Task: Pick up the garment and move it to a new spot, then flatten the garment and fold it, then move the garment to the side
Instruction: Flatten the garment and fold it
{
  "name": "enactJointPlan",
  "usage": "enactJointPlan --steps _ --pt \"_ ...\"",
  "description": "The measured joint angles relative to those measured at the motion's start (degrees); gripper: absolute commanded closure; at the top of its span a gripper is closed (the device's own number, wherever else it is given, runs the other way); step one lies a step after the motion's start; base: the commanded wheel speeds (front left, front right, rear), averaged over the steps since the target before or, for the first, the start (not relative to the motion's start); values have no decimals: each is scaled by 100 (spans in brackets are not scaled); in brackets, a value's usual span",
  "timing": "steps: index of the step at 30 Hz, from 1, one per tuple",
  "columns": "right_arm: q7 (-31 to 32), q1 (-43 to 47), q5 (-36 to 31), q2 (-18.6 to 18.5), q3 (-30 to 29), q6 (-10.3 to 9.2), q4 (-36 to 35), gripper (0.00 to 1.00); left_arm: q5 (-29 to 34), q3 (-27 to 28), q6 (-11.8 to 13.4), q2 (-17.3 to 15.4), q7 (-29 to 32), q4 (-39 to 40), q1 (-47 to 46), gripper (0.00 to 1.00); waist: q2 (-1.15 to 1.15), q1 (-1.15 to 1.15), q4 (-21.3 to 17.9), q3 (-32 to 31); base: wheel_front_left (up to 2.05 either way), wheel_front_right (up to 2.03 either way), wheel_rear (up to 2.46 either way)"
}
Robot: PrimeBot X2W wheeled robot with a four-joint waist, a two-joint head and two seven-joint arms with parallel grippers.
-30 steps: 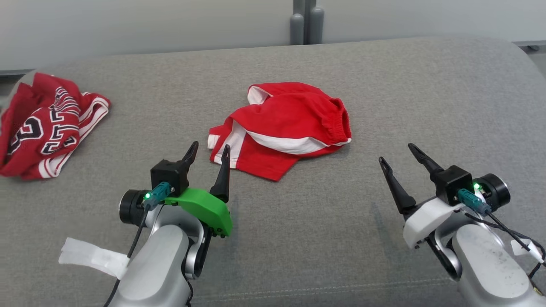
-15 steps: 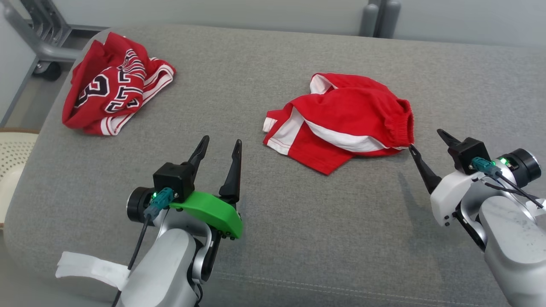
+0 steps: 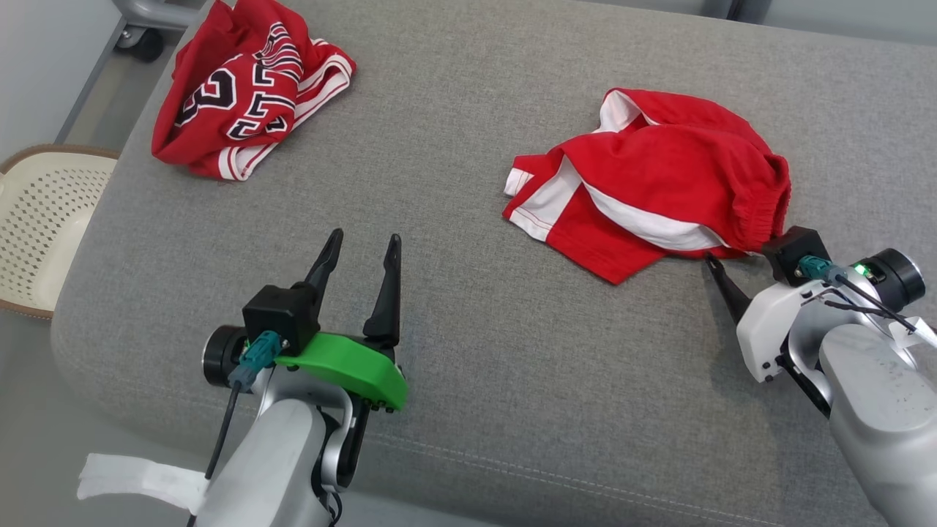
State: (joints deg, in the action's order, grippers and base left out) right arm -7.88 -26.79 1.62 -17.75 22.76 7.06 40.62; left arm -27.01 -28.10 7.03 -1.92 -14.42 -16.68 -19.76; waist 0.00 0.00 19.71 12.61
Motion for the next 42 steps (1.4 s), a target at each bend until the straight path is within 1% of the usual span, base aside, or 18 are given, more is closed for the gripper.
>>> enactJointPlan --steps 3,7,12,14,16,17,18,21,23,24,25,26,27,29,33,36,39,42 --pt "-44 -11 1 15 65 0 90 4 53 23 2 1 0 60 69 0 0 0 -35 21 0 0 0" --pt "-152 -13 22 14 126 1 203 0 58 22 2 1 0 129 106 0 0 0 -133 2 0 0 0" --pt "-226 -14 93 -31 143 1 302 0 58 -27 2 -1 0 214 183 0 0 0 -237 -37 0 0 0" --pt "-269 -15 98 -64 146 1 343 3 58 -56 2 0 0 232 211 0 0 0 -258 -48 0 0 0" --pt "-275 -35 98 -75 171 1 389 13 59 -64 3 0 0 236 238 0 0 0 -270 -53 0 0 0" --pt "-276 -62 97 -74 205 2 410 15 59 -64 3 0 0 236 249 0 0 0 -274 -55 0 0 0" --pt "-278 -97 94 -74 250 3 431 14 59 -65 3 0 0 236 256 0 0 0 -276 -57 0 0 0" --pt "-326 -188 67 -76 396 8 455 4 59 -96 3 -1 0 238 279 0 0 0 -268 -58 0 0 0" --pt "-346 -244 55 -79 457 8 480 2 69 -101 3 2 0 243 291 0 0 0 -246 -59 0 0 0" --pt "-369 -272 51 -71 498 8 490 6 88 -83 3 0 0 243 303 0 0 0 -239 -59 0 0 0" --pt "-370 -304 49 -60 533 8 506 12 101 -66 3 -3 0 243 314 0 0 0 -234 -60 0 0 0" --pt "-370 -328 51 -53 561 8 528 35 102 -59 3 -3 0 243 324 0 0 0 -228 -61 0 0 0" --pt "-371 -339 51 -48 580 8 555 51 103 -59 3 -3 0 243 332 0 0 0 -222 -63 0 0 0" --pt "-376 -340 67 -46 614 8 627 65 105 -55 3 -3 0 243 342 0 0 0 -211 -67 0 0 0" --pt "-377 -352 141 -26 660 8 724 78 109 46 3 -2 0 245 383 0 0 0 -214 -82 0 0 0" --pt "-379 -386 200 27 695 8 771 100 155 131 3 -8 0 249 437 0 0 0 -262 -99 0 0 0" --pt "-427 -426 307 49 688 8 765 100 157 191 4 -7 0 281 450 0 0 0 -331 -113 0 0 0" --pt "-509 -478 665 200 515 8 644 100 157 223 4 -7 0 315 453 0 0 0 -416 -128 0 0 0"
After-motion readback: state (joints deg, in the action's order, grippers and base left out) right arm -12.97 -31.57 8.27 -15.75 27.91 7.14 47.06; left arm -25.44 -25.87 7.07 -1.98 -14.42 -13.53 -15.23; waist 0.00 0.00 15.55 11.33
